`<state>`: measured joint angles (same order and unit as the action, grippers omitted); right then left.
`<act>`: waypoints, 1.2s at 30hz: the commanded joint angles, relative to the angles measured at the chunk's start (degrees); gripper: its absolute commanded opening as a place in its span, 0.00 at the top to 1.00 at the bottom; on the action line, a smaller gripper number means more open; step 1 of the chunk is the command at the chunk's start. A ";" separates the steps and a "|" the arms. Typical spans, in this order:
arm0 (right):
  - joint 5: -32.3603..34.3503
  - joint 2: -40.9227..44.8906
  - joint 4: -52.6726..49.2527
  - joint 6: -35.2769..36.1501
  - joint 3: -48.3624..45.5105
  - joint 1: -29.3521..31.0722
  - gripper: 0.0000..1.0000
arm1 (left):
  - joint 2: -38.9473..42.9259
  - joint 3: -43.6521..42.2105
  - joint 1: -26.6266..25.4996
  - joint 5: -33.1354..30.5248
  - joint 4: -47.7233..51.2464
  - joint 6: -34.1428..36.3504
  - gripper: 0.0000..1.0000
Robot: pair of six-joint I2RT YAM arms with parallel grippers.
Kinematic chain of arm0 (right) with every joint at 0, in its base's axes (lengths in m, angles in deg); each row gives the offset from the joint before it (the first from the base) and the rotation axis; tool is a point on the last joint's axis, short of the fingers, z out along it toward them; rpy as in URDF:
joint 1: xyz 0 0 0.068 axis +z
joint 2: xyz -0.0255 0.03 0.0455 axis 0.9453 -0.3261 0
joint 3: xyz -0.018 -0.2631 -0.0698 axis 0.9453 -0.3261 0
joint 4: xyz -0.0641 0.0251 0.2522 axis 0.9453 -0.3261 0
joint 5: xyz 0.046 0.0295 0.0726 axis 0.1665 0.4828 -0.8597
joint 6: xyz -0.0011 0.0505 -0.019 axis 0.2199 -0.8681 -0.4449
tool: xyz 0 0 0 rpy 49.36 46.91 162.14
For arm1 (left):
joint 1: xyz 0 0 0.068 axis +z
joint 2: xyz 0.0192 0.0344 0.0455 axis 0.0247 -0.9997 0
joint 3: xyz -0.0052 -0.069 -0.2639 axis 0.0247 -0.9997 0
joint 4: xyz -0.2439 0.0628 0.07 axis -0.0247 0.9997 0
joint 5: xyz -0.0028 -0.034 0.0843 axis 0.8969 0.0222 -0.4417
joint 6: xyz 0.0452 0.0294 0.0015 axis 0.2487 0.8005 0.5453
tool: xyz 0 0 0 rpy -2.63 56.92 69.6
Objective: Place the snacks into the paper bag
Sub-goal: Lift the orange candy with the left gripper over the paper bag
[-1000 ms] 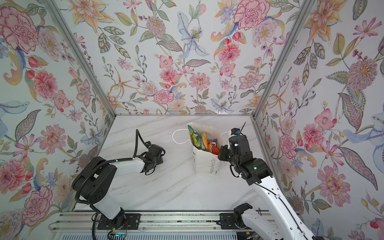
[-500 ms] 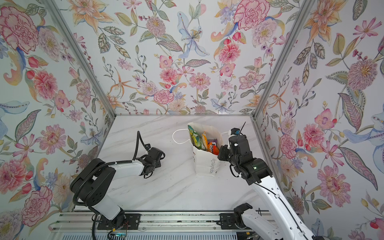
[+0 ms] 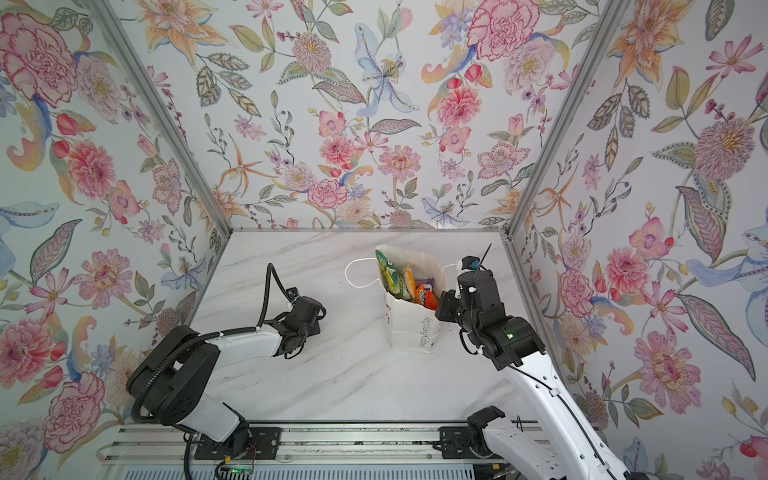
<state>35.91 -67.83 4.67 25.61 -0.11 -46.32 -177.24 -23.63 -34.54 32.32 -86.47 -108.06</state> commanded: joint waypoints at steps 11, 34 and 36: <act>0.08 0.44 1.27 -0.18 0.70 -0.07 1.00 | 24.41 4.99 -0.38 -2.80 6.56 7.89 0.84; -0.12 0.71 1.31 -0.26 0.94 0.00 1.00 | -2.71 61.43 -19.14 11.78 25.21 20.76 0.89; -0.09 0.77 1.35 -0.11 0.91 -0.02 1.00 | -5.66 65.12 -20.46 11.95 26.89 21.85 0.89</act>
<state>35.91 -67.83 4.67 25.61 -0.09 -46.32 -179.91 37.11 -53.62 43.36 -65.51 -89.88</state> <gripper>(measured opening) 0.047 0.346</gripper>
